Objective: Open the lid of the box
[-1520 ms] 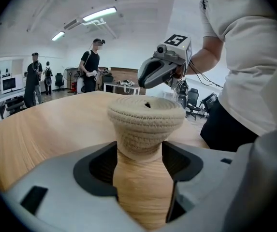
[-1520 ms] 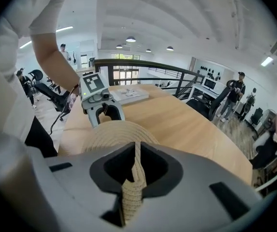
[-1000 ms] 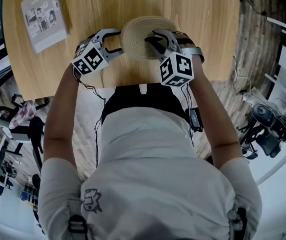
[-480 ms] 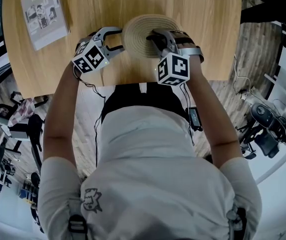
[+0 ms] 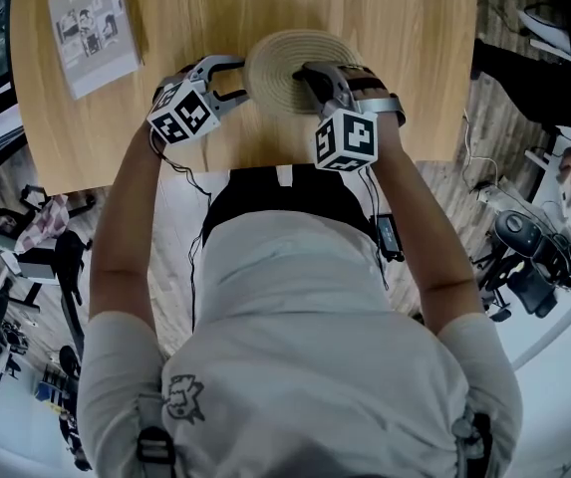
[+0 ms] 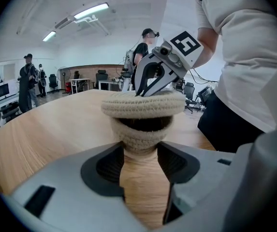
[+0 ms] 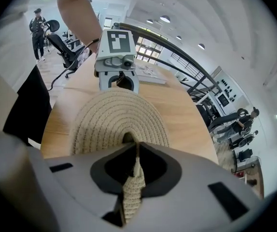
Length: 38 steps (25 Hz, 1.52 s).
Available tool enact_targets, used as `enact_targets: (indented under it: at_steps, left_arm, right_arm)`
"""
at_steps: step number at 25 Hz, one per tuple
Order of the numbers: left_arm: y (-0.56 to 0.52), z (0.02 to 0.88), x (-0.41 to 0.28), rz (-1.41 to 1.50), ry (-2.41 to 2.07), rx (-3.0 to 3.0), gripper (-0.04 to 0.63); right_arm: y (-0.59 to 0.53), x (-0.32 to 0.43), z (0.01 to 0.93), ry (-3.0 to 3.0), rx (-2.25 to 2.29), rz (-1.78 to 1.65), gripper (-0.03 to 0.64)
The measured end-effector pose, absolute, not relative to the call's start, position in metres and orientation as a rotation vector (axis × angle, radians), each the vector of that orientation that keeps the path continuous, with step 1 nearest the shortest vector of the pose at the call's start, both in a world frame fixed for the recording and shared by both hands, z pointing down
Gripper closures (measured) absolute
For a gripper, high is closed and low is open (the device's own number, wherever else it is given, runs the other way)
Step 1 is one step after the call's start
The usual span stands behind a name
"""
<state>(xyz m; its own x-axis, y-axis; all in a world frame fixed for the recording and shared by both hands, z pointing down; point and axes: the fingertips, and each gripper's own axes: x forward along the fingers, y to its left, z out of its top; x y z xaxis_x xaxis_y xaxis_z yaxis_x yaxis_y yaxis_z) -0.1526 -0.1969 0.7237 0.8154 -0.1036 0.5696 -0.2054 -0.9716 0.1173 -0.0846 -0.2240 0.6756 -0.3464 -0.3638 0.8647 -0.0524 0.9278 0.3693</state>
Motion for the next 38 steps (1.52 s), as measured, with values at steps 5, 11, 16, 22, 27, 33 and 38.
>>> enact_targets:
  at_steps: [5, 11, 16, 22, 27, 33, 38]
  left_arm:
    - [-0.197, 0.728, -0.155, 0.887, -0.266, 2.818, 0.377]
    - [-0.199, 0.731, -0.157, 0.912, -0.3, 2.803, 0.379]
    - [-0.195, 0.737, -0.158, 0.933, -0.322, 2.749, 0.377]
    - [-0.196, 0.736, -0.172, 0.906, -0.391, 2.684, 0.376]
    - [-0.198, 0.711, -0.183, 0.872, -0.463, 2.68, 0.376]
    - [-0.205, 0.675, -0.189, 0.748, -0.581, 2.672, 0.376]
    - [-0.211, 0.637, -0.185, 0.553, -0.679, 2.628, 0.376]
  right_arm:
    - [-0.228, -0.083, 0.66, -1.92, 0.345, -0.33, 0.592]
    - [-0.233, -0.08, 0.631, -1.952, 0.424, -0.34, 0.6]
    - [-0.23, -0.08, 0.605, -1.984, 0.48, -0.335, 0.6]
    - [-0.228, -0.08, 0.588, -2.009, 0.521, -0.329, 0.6]
    - [-0.234, -0.078, 0.565, -2.038, 0.567, -0.324, 0.6]
    - [-0.247, -0.075, 0.548, -2.096, 0.65, -0.253, 0.6]
    - [-0.252, -0.073, 0.531, -2.155, 0.733, -0.202, 0.6]
